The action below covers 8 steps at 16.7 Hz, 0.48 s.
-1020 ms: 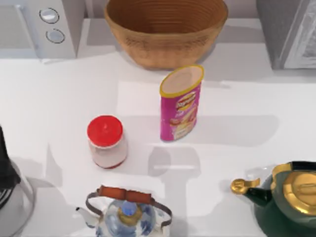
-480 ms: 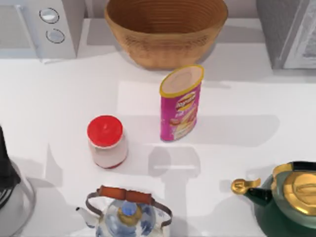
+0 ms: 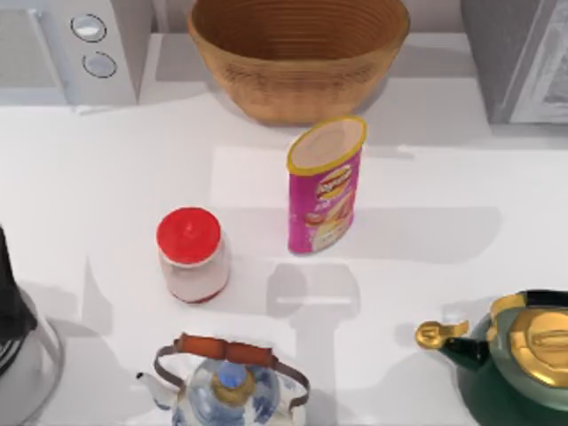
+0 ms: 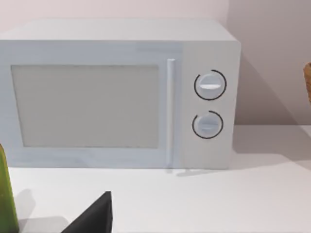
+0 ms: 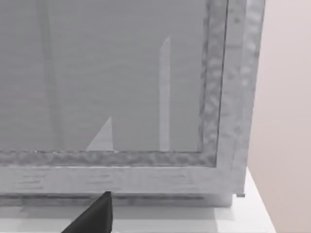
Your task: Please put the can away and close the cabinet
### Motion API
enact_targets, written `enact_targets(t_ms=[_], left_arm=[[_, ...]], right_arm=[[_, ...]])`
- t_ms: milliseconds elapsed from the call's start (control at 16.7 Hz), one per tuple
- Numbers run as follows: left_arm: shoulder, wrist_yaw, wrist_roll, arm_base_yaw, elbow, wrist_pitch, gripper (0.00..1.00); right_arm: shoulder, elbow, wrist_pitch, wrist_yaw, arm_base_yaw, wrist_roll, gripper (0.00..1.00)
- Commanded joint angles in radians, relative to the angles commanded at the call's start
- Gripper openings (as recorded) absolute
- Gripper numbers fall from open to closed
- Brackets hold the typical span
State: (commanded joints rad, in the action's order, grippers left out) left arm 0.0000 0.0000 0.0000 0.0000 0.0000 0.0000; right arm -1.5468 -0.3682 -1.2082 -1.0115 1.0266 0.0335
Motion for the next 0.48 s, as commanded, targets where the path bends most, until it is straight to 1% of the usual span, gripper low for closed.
enact_targets(t_ms=[240, 360, 480], left_arm=[[0.0, 0.0, 0.0, 0.0, 0.0, 0.0, 1.0], [0.0, 0.0, 0.0, 0.0, 0.0, 0.0, 1.0], [0.0, 0.0, 0.0, 0.0, 0.0, 0.0, 1.0]], right_arm=[[-0.001, -0.026, 0.036, -0.001, 0.002, 0.001, 1.0], [-0.006, -0.096, 0.109, -0.008, 0.012, 0.002, 1.0], [-0.007, -0.204, 0.223, -0.018, 0.023, 0.003, 1.0]])
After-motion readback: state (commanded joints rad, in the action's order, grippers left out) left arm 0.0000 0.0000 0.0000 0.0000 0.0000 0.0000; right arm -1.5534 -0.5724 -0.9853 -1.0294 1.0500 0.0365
